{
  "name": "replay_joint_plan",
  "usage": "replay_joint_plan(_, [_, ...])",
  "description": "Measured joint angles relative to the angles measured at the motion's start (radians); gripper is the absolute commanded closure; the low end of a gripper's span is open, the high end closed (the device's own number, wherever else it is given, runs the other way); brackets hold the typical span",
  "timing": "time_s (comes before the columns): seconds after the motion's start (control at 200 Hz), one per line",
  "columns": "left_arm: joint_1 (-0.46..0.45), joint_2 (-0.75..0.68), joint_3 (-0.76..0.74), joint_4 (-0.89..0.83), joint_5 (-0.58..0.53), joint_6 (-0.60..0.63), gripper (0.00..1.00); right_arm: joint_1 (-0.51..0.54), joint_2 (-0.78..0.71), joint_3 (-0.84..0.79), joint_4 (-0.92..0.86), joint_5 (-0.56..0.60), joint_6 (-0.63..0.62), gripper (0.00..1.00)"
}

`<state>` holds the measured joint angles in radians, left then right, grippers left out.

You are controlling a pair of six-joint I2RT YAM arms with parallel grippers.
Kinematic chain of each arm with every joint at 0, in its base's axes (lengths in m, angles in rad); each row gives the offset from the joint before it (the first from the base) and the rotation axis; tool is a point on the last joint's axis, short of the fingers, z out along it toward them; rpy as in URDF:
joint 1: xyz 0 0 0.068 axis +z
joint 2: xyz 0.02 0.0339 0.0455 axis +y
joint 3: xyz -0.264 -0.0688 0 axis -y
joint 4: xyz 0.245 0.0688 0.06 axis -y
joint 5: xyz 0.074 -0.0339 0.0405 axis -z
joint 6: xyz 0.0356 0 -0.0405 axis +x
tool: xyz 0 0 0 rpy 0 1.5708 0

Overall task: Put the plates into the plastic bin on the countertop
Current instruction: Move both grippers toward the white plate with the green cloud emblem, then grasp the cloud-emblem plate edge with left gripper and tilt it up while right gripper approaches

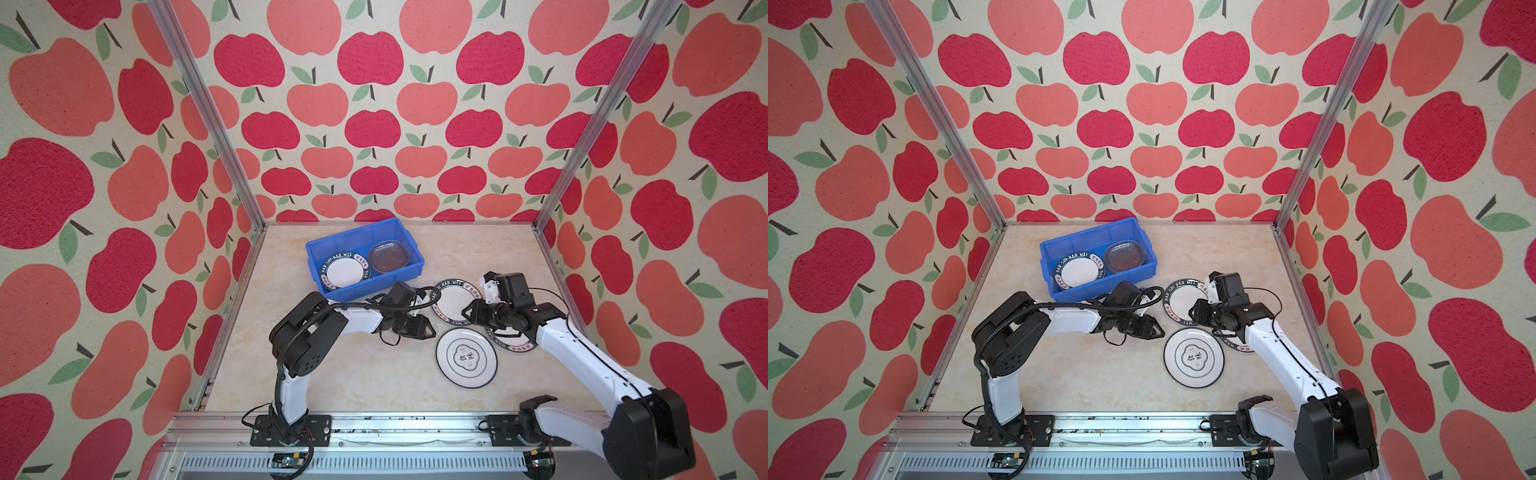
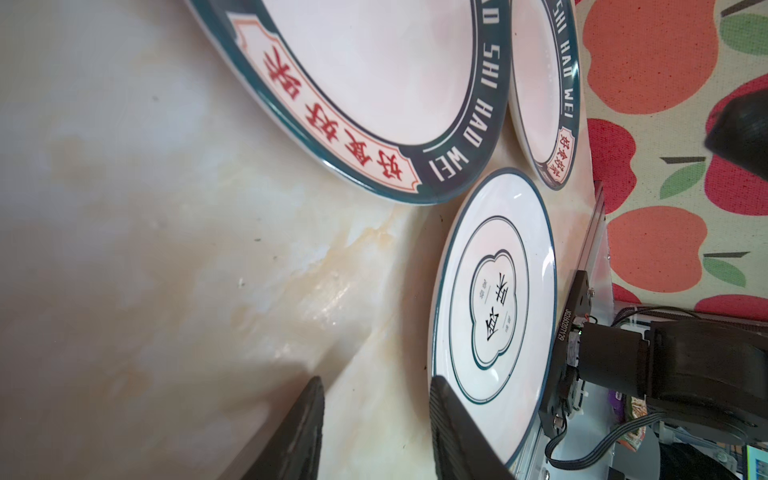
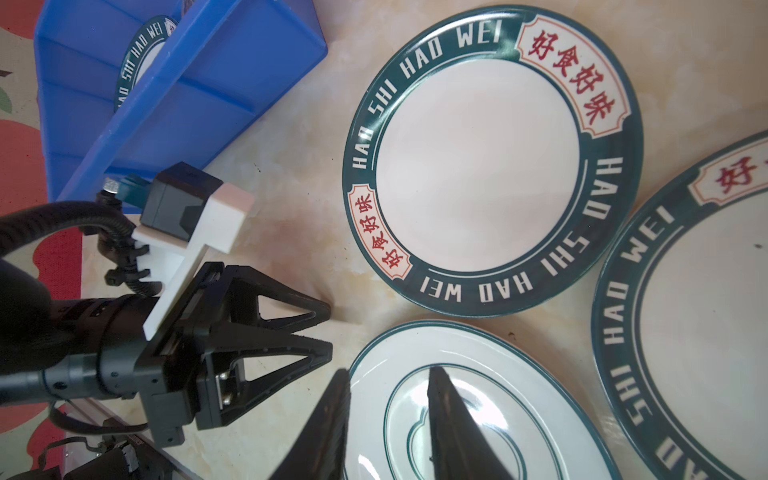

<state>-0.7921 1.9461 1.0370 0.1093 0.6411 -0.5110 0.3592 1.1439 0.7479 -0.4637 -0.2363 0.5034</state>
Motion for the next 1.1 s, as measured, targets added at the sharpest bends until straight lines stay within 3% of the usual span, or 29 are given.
replay_joint_plan(0.28, [-0.013,0.055,0.008,0.093,0.092,-0.048,0.62,-0.008,-0.024,-0.009,0.007,-0.004,0.003,0.65])
replay_joint_plan(0.63, [-0.030,0.123,0.085,0.079,0.140,-0.051,0.71,-0.021,-0.003,-0.016,0.031,-0.027,0.003,0.65])
replay_joint_plan(0.75, [-0.030,0.145,0.111,0.063,0.158,-0.050,0.82,-0.023,0.009,-0.022,0.044,-0.035,0.003,0.66])
replay_joint_plan(0.915, [-0.030,0.162,0.129,0.037,0.173,-0.048,0.88,-0.032,0.016,-0.024,0.055,-0.039,0.003,0.65])
replay_joint_plan(1.001, [-0.030,0.163,0.133,0.036,0.186,-0.049,1.00,-0.034,0.018,-0.025,0.059,-0.040,0.003,0.66])
replay_joint_plan(1.101, [-0.030,0.163,0.134,0.036,0.188,-0.051,1.00,-0.034,0.018,-0.026,0.066,-0.046,0.003,0.65])
